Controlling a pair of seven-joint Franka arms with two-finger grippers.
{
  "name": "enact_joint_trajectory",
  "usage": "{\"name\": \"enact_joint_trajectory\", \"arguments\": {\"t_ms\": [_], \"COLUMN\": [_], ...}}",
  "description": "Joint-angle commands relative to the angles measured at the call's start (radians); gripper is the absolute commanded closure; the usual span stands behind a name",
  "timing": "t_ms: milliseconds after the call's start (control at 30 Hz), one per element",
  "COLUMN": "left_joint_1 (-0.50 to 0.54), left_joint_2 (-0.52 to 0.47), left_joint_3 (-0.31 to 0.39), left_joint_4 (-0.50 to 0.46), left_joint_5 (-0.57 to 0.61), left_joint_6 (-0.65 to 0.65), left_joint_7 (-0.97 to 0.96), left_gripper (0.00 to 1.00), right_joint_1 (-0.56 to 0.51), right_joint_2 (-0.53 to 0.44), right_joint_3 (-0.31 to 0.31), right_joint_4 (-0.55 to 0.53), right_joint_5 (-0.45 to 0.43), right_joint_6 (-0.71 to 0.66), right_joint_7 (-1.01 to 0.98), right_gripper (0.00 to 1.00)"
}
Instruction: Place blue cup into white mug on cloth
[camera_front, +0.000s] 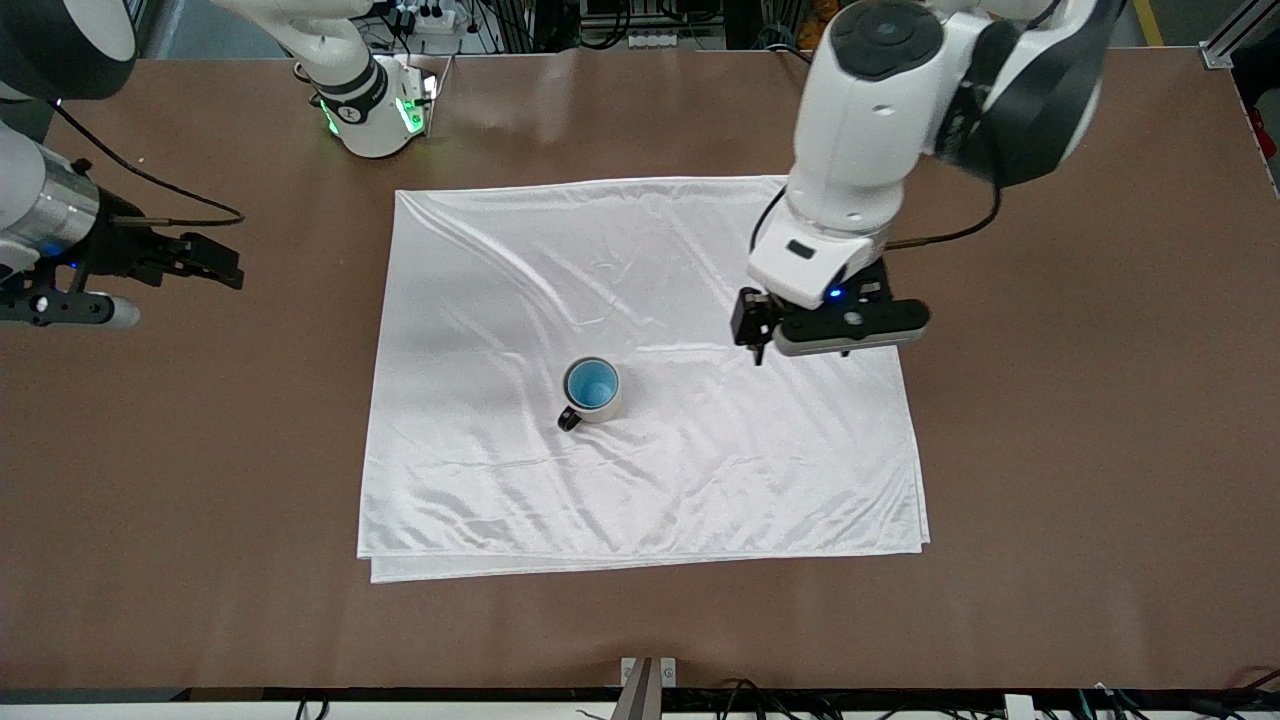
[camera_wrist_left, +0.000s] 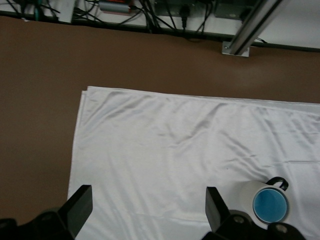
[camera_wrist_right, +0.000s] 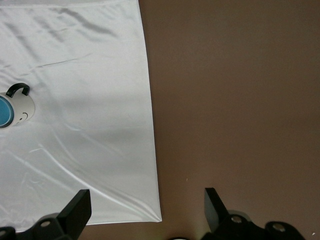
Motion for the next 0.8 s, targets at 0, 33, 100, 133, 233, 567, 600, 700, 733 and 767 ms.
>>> {"name": "enact_joint_trajectory", "arguments": {"t_ms": [0, 33, 100, 133, 233, 567, 600, 700, 733, 767], "left_joint_1": [0.086, 0.104, 0.143, 0.163, 0.218, 0.307, 0.325, 0.359, 0.365, 0.374], "left_joint_2": [-0.097, -0.109, -0.123, -0.129, -0.139, -0.161, -0.166, -0.180, -0.183, -0.186], "left_joint_3": [-0.005, -0.005, -0.007, -0.009, -0.013, -0.013, -0.016, -0.025, -0.025, -0.025], "left_joint_4": [-0.039, -0.039, -0.039, -0.039, -0.040, -0.050, -0.050, -0.050, -0.050, -0.050], "left_joint_5": [0.014, 0.013, 0.011, 0.008, -0.013, -0.056, -0.068, -0.111, -0.118, -0.118], "left_joint_6": [-0.059, -0.067, -0.082, -0.090, -0.091, -0.120, -0.136, -0.177, -0.192, -0.208], "left_joint_7": [0.020, 0.020, 0.026, 0.034, 0.083, 0.120, 0.121, 0.147, 0.167, 0.185], "left_gripper": [0.00, 0.00, 0.00, 0.00, 0.00, 0.00, 0.00, 0.00, 0.00, 0.00], "right_joint_1": [-0.028, -0.035, -0.045, -0.048, -0.048, -0.045, -0.042, -0.040, -0.040, -0.040], "right_joint_2": [0.009, 0.009, 0.007, 0.006, 0.004, 0.003, 0.003, 0.003, 0.003, 0.003], "right_joint_3": [0.014, 0.014, 0.014, 0.014, 0.015, 0.026, 0.028, 0.028, 0.028, 0.028], "right_joint_4": [0.077, 0.082, 0.082, 0.082, 0.083, 0.083, 0.082, 0.082, 0.082, 0.082], "right_joint_5": [-0.014, -0.014, -0.009, -0.009, -0.008, -0.008, -0.008, -0.008, -0.008, -0.008], "right_joint_6": [-0.047, -0.050, -0.064, -0.079, -0.101, -0.104, -0.105, -0.115, -0.115, -0.118], "right_joint_7": [-0.079, -0.087, -0.088, -0.087, -0.078, 0.007, 0.007, 0.007, 0.005, 0.005], "right_gripper": [0.00, 0.00, 0.00, 0.00, 0.00, 0.00, 0.00, 0.00, 0.00, 0.00]}}
